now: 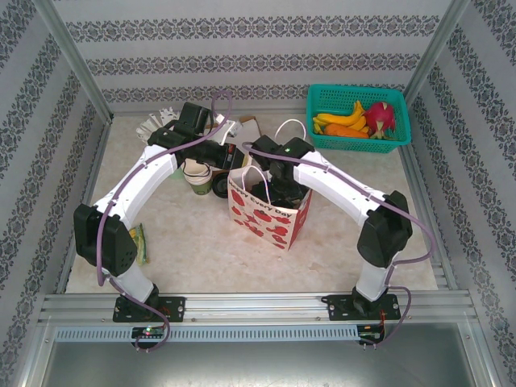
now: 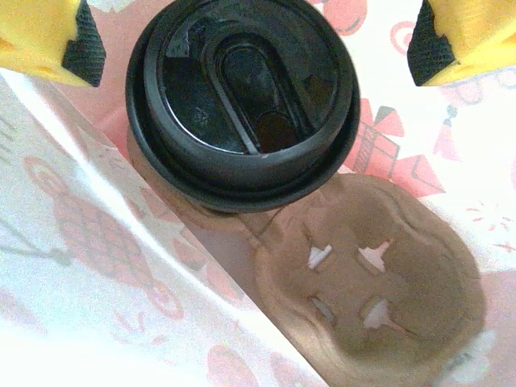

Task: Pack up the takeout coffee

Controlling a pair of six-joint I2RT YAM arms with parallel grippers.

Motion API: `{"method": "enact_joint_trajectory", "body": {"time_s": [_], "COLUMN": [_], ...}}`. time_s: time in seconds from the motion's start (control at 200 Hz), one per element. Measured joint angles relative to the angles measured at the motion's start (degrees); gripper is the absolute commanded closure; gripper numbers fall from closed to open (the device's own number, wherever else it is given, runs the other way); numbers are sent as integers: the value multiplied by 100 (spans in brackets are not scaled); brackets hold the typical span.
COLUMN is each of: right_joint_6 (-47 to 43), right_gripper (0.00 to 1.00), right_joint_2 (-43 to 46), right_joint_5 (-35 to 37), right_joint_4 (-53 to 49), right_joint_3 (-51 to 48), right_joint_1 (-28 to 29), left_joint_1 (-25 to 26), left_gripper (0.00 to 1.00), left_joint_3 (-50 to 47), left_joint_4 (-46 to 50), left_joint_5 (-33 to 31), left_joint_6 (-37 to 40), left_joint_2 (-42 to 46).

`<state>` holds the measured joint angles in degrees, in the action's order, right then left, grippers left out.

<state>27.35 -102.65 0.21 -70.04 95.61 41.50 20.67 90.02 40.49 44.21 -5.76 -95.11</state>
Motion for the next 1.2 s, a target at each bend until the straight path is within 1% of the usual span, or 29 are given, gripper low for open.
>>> {"method": "enact_joint_trajectory", "body": {"time_s": [0.45,0.749,1.199], "right_joint_6": [94,-208,-494], "right_gripper": [2,2,3], "right_joint_2": [398,686,1491], "right_joint_5": [0,-2,42], "right_joint_4": [-81,-136,-133], "right_joint_3": [442,535,457], "right_joint_1": [0,0,0], "left_joint_1": [0,0,0], "left_gripper": [100,100,100], "left_joint_3": [0,2,2], "left_joint_4": [9,37,35], "left_joint_5": [20,15,-76], "left_joint_6": [22,39,24], "left_joint_2": [0,0,0]}}
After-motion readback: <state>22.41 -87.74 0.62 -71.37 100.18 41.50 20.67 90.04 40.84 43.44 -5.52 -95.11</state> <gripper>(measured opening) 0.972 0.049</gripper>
